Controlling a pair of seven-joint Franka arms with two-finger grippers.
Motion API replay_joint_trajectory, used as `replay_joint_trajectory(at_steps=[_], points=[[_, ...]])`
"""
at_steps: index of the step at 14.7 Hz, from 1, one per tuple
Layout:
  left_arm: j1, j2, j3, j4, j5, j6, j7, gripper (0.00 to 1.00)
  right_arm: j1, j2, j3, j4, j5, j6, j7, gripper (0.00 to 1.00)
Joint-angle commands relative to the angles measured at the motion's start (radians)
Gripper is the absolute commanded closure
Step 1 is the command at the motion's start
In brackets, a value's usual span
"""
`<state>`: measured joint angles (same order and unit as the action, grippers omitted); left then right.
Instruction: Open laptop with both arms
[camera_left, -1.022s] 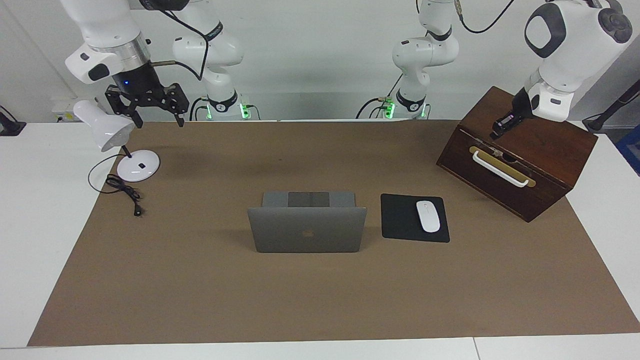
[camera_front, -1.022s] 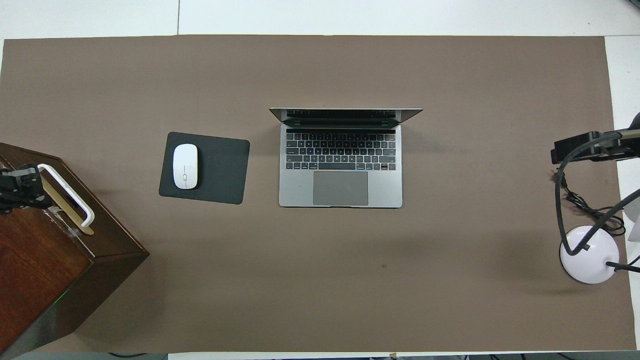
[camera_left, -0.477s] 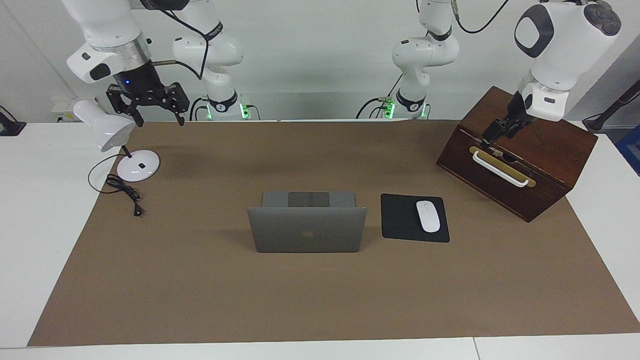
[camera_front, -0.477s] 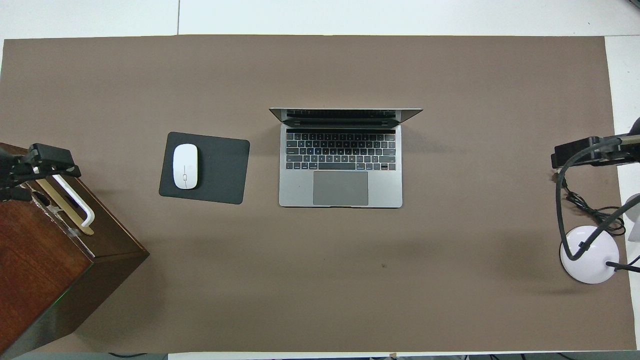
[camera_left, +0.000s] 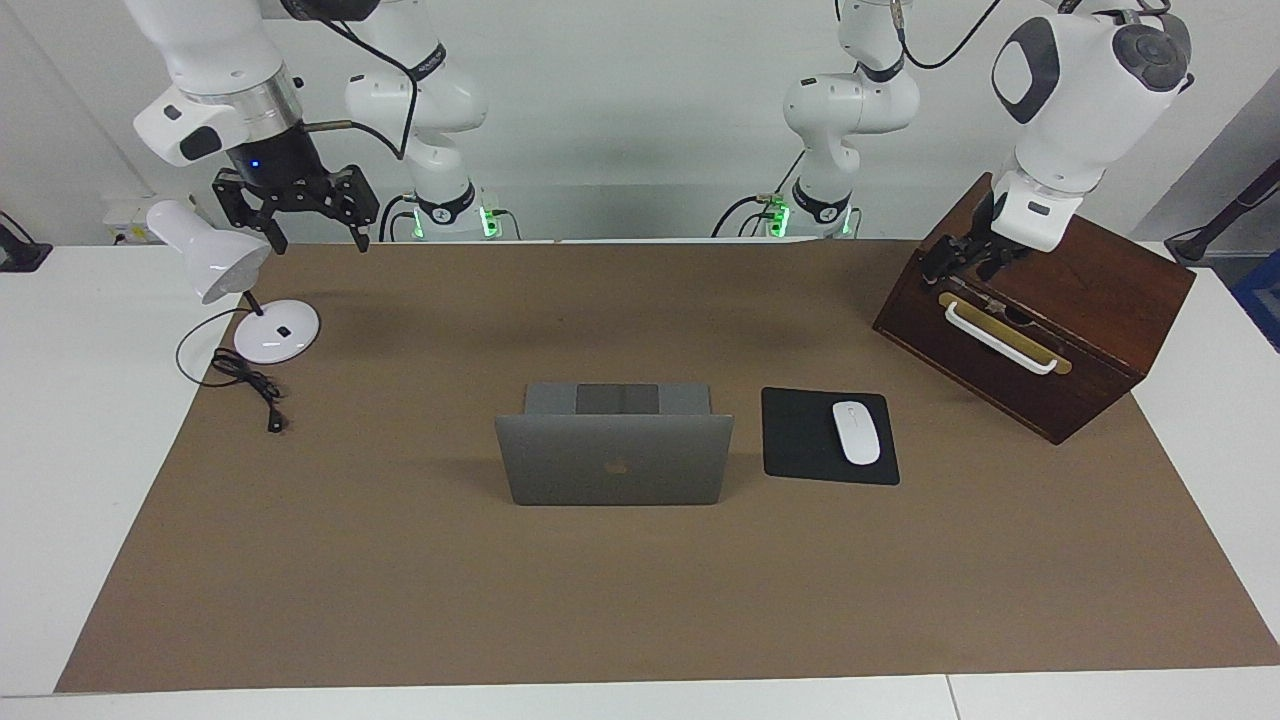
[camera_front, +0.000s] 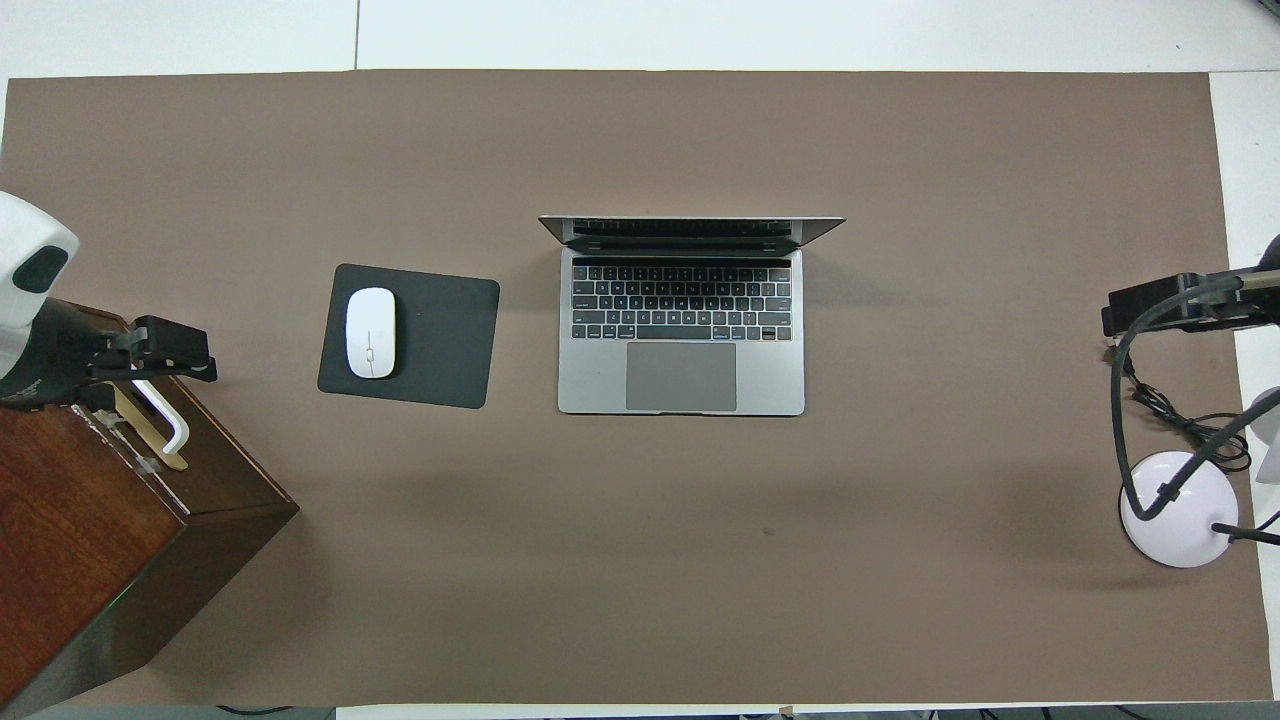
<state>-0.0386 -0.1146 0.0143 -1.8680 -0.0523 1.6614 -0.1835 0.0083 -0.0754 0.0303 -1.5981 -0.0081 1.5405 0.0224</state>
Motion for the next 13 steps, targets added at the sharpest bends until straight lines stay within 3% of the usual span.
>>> replay_joint_trajectory(at_steps=[1,6,13], points=[[-0.037,-0.016,0.073,0.013,0.009,0.032,0.076,0.00,0.009,-0.027,-0.010,-0.036,0.022,0.026,0.019,0.00],[-0.043,-0.008,0.085,0.033,0.015,0.069,0.082,0.00,0.010,-0.026,-0.010,-0.036,0.022,0.026,0.019,0.00],[-0.043,-0.020,0.085,0.039,0.017,0.023,0.081,0.00,0.025,-0.026,-0.012,-0.036,0.022,0.026,0.018,0.00]])
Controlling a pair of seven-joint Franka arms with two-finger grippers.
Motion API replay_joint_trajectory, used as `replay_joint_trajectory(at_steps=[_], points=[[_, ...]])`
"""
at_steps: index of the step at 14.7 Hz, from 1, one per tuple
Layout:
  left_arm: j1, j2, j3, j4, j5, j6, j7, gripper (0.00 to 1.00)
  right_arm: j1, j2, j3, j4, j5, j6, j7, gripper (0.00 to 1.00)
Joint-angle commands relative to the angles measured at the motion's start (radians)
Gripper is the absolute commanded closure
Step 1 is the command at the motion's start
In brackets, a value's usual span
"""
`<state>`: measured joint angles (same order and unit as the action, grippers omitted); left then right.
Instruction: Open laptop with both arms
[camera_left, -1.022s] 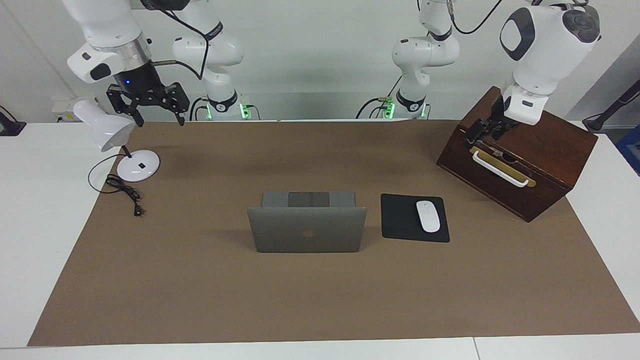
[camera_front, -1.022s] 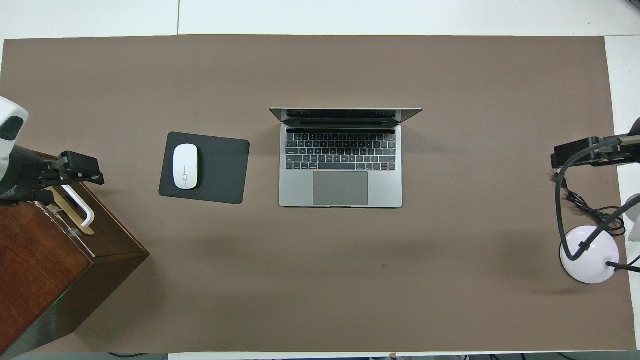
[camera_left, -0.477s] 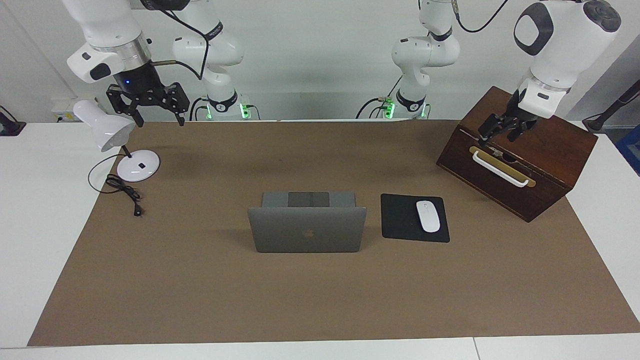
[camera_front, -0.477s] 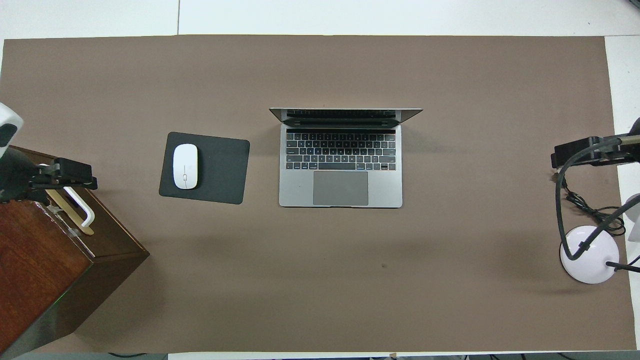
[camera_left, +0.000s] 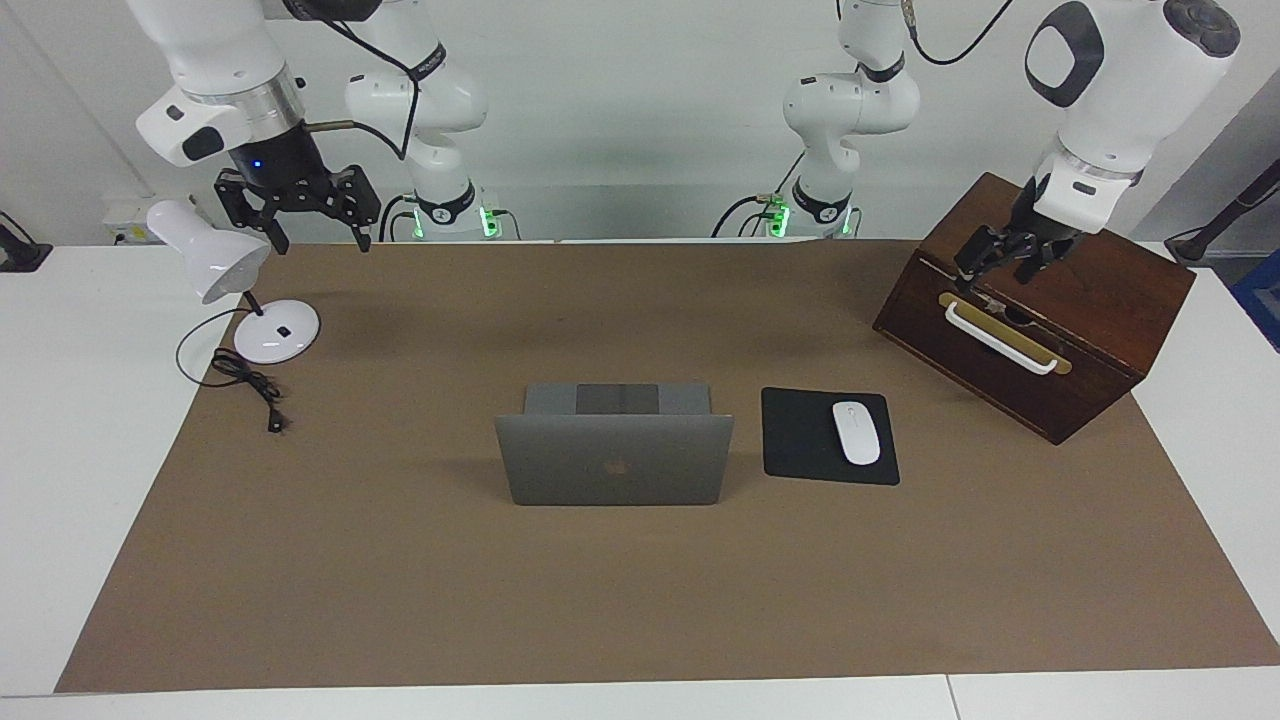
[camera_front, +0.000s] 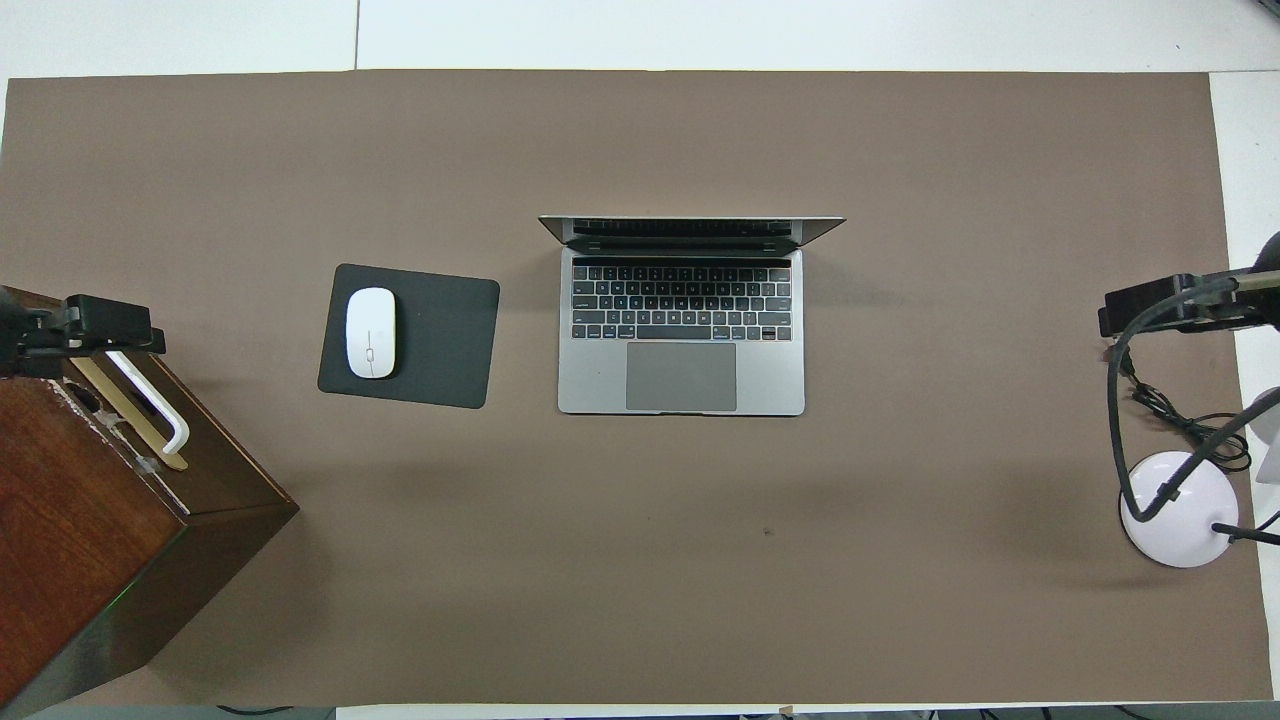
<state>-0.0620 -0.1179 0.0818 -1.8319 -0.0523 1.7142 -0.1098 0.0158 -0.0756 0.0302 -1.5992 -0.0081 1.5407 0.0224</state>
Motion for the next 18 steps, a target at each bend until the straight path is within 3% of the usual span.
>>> replay_joint_trajectory(at_steps=[1,8,18], points=[[-0.019,-0.019,0.015,0.014,0.017,-0.037,0.007,0.00,0.018,-0.026,-0.012,-0.035,0.022,0.025,0.019,0.00],[-0.012,0.081,0.006,0.154,0.020,-0.061,0.010,0.00,0.018,-0.026,-0.012,-0.035,0.022,0.025,0.017,0.00],[-0.007,0.087,0.004,0.157,0.032,-0.057,0.061,0.00,0.016,-0.026,-0.023,-0.031,0.022,0.027,0.019,0.00]])
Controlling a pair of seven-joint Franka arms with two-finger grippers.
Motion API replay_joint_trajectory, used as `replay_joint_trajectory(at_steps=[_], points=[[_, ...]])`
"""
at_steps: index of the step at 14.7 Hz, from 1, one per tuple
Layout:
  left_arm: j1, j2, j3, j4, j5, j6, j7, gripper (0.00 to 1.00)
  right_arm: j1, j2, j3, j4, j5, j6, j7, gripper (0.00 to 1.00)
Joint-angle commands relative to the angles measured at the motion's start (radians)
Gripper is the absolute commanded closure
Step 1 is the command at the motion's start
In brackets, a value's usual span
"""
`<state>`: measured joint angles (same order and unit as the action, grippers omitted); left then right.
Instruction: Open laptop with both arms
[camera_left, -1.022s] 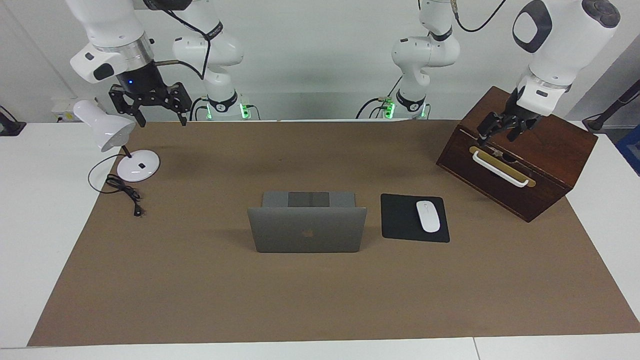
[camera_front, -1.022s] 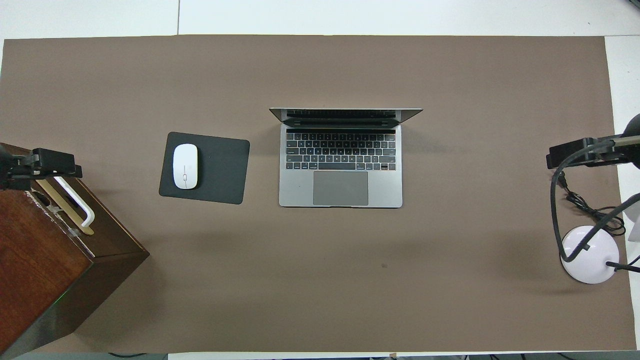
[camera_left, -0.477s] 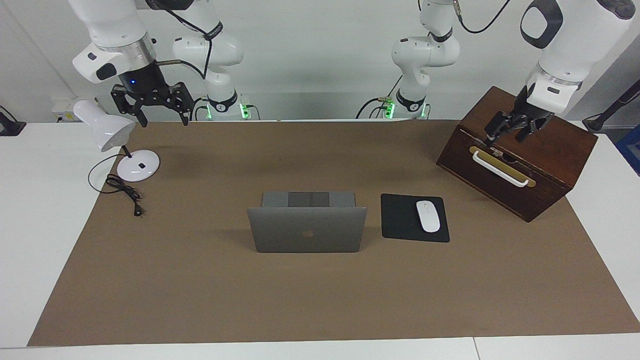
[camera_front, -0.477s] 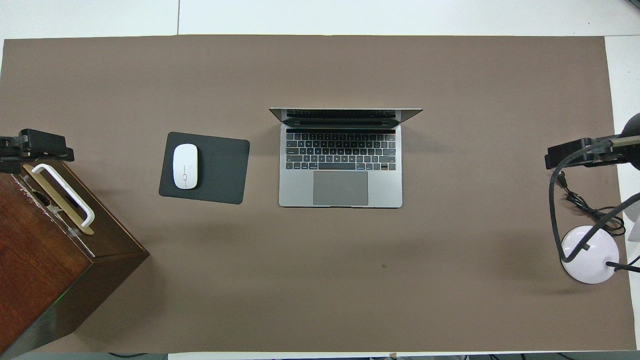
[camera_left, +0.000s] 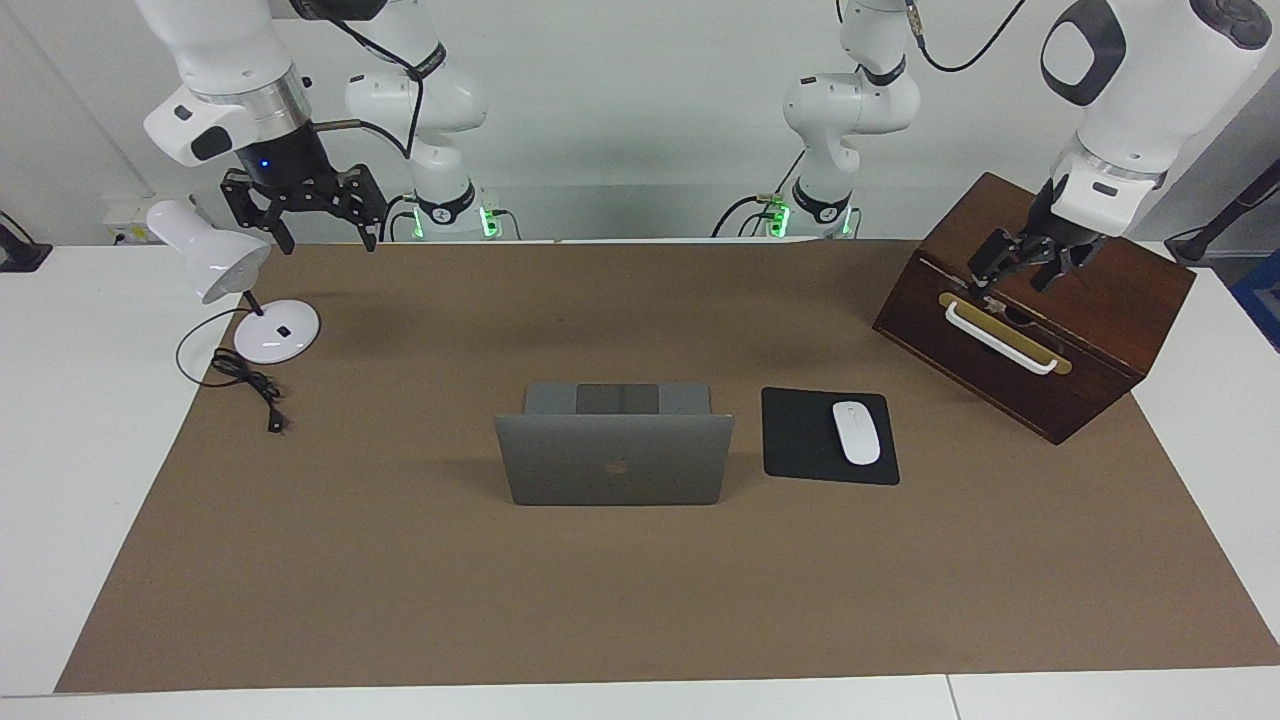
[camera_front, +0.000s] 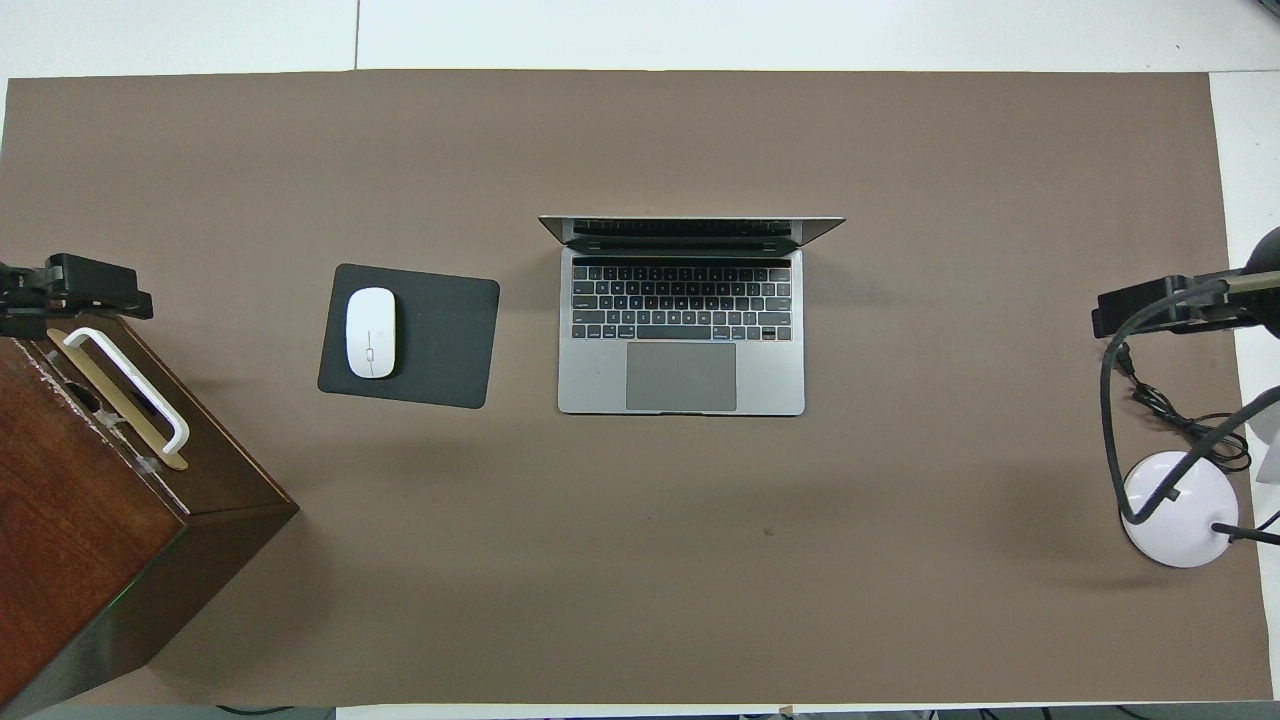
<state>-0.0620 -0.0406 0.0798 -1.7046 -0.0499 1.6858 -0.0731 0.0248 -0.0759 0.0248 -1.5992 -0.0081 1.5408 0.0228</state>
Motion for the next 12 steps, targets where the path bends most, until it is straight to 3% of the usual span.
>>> replay_joint_trajectory(at_steps=[1,5,7,12], points=[[-0.007,0.011,0.005,0.031,0.035,-0.031,0.022,0.00,0.007,-0.025,-0.019,-0.031,0.022,0.027,0.019,0.00],[-0.006,0.021,-0.011,0.127,0.044,-0.129,0.022,0.00,0.007,-0.025,-0.019,-0.031,0.022,0.027,0.019,0.00],[-0.002,0.025,-0.061,0.122,0.042,-0.100,0.010,0.00,0.007,-0.025,-0.020,-0.031,0.022,0.027,0.017,0.00],[0.001,0.024,-0.068,0.131,0.041,-0.120,0.007,0.00,0.007,-0.025,-0.019,-0.031,0.022,0.027,0.017,0.00]])
